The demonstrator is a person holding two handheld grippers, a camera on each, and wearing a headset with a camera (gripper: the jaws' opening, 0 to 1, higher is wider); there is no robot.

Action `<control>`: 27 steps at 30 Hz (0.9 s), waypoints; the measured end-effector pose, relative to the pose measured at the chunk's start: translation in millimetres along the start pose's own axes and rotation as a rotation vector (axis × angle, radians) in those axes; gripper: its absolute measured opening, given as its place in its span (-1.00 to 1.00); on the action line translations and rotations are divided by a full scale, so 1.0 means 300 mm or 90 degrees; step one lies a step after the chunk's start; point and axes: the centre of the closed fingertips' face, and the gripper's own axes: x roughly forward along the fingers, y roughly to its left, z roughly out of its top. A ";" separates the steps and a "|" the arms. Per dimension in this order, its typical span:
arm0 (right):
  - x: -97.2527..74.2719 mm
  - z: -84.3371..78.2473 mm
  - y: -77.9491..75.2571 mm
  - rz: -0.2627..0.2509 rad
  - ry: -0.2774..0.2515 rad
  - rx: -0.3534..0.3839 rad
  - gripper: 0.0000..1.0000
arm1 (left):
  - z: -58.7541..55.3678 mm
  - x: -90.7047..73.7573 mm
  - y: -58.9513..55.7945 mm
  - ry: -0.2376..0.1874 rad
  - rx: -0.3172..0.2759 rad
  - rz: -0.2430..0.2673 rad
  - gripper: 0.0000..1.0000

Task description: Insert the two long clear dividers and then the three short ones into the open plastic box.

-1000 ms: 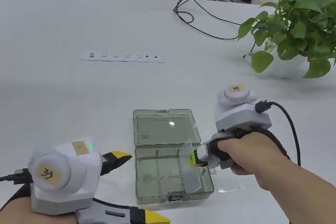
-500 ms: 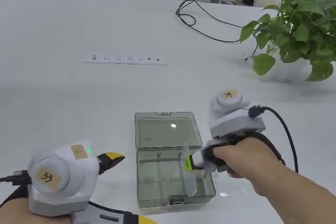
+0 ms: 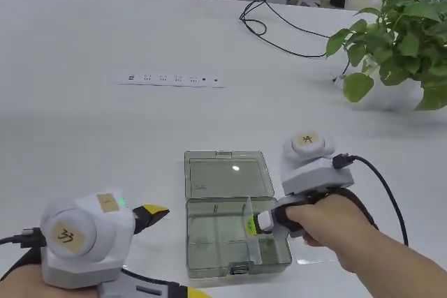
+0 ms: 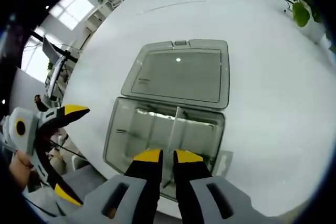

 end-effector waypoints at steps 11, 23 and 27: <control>0.002 -0.001 0.004 0.024 -0.014 -0.015 -0.79 | 0.002 -0.011 0.005 -0.005 -0.009 0.011 0.95; -0.064 0.048 0.020 0.080 -0.085 -0.037 -0.64 | 0.004 -0.020 0.013 -0.005 -0.017 0.026 0.93; -0.088 0.059 0.029 0.094 -0.100 -0.064 -0.55 | 0.007 -0.023 0.017 -0.005 -0.022 0.033 0.93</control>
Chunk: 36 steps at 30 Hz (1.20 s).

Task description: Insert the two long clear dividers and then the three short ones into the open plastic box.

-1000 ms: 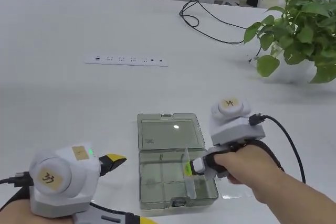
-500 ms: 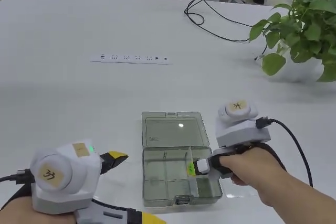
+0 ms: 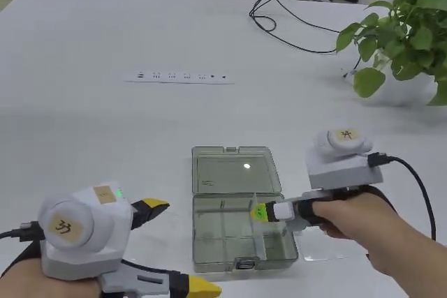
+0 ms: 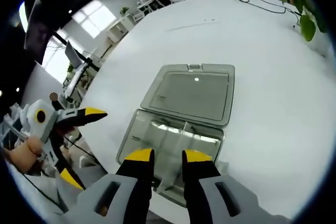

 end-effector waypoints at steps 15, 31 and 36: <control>-0.087 0.039 0.051 0.062 -0.053 -0.140 -0.34 | 0.012 -0.021 0.024 0.000 -0.013 0.030 0.92; -0.164 0.018 0.087 0.121 -0.085 -0.287 0.08 | 0.007 -0.039 0.053 0.003 -0.040 0.064 0.88; -0.183 0.006 0.079 0.129 -0.091 -0.313 0.19 | -0.007 -0.044 0.065 0.015 -0.049 0.073 0.87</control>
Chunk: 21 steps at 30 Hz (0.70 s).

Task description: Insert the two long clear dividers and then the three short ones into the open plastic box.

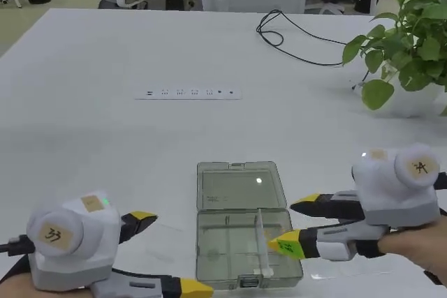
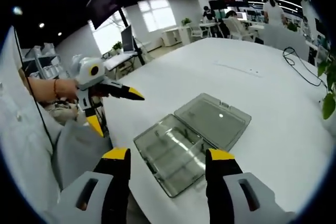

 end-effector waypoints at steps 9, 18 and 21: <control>-0.044 -0.024 -0.002 0.021 -0.025 -0.060 0.40 | -0.012 -0.002 0.018 0.013 -0.013 0.015 0.86; -0.081 -0.063 -0.026 0.034 -0.036 -0.098 0.59 | -0.028 -0.001 0.041 0.033 -0.021 0.032 0.84; -0.091 -0.079 -0.039 0.035 -0.038 -0.111 0.65 | -0.039 0.002 0.050 0.040 -0.024 0.040 0.82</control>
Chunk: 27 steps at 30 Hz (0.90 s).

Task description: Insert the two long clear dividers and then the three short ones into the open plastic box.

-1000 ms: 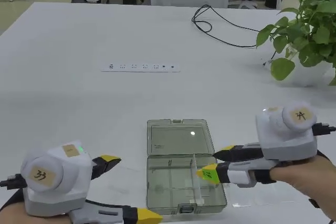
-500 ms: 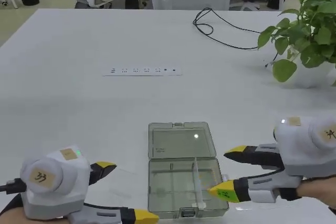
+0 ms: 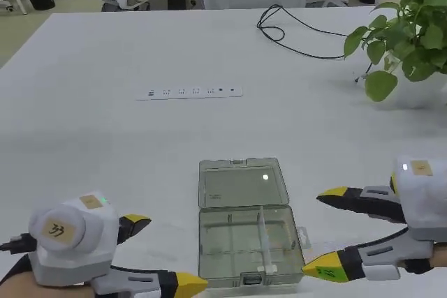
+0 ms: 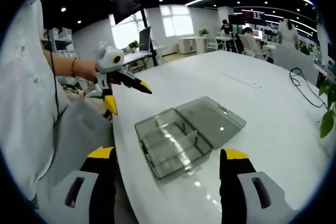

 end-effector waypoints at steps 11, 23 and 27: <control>-0.038 -0.048 -0.027 -0.001 -0.002 -0.007 0.68 | -0.085 0.012 0.062 0.083 -0.047 0.061 0.66; -0.045 -0.050 -0.018 0.001 -0.018 -0.011 0.66 | -0.185 0.054 0.119 0.191 -0.073 0.122 0.41; -0.046 -0.042 -0.013 -0.002 -0.027 -0.008 0.65 | -0.217 0.064 0.130 0.227 -0.064 0.139 0.28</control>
